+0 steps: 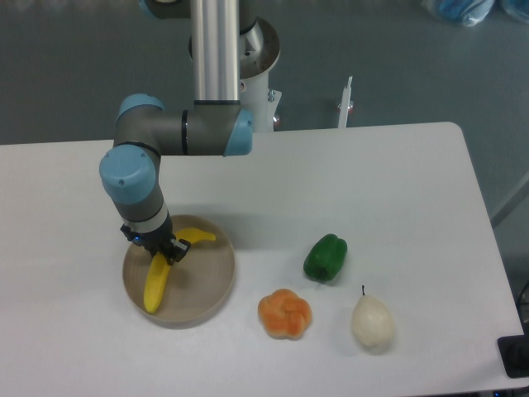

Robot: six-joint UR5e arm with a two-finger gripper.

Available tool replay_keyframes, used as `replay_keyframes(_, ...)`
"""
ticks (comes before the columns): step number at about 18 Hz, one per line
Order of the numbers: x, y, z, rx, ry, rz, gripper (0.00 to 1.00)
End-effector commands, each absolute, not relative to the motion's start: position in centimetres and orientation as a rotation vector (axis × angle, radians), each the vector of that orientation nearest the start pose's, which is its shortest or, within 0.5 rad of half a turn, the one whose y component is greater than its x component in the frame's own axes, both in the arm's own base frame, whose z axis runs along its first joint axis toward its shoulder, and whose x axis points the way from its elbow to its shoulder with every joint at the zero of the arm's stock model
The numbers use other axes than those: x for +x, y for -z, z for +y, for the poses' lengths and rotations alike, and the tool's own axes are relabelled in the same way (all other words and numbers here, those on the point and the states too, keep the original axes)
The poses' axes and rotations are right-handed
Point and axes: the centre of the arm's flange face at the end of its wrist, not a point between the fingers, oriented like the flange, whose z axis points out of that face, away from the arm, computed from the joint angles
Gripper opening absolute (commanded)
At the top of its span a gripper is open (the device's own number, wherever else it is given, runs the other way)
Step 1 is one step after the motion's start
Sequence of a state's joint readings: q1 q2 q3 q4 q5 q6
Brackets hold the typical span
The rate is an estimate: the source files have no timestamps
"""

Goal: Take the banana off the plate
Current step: 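Close the gripper around the middle of the yellow banana, then lift the banana off the plate and carry it toward the green pepper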

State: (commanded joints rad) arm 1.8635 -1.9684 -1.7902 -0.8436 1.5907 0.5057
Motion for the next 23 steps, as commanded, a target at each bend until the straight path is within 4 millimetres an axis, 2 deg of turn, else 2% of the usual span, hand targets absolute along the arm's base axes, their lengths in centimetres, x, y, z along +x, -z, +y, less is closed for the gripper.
replay_keyframes(2, -6.7, -26.0, 60.2, -2.996, -0.132, 0.406, 0.28)
replay_keyframes(5, -12.4, -28.4, 58.7, -2.989, -0.213, 0.403, 0.28)
replay_keyframes(8, -18.4, -29.3, 57.3, -2.989, -0.243, 0.435, 0.28)
replay_keyframes(11, -24.2, -31.4, 55.7, -2.979, -0.289, 0.431, 0.28)
replay_keyframes(16, -32.2, -33.5, 53.4, -2.964, -0.349, 0.424, 0.28)
replay_keyframes(20, -35.7, -34.9, 52.2, -2.977, -0.35, 0.412, 0.28)
replay_keyframes(23, -36.6, -35.8, 52.4, -2.964, -0.377, 0.421, 0.28)
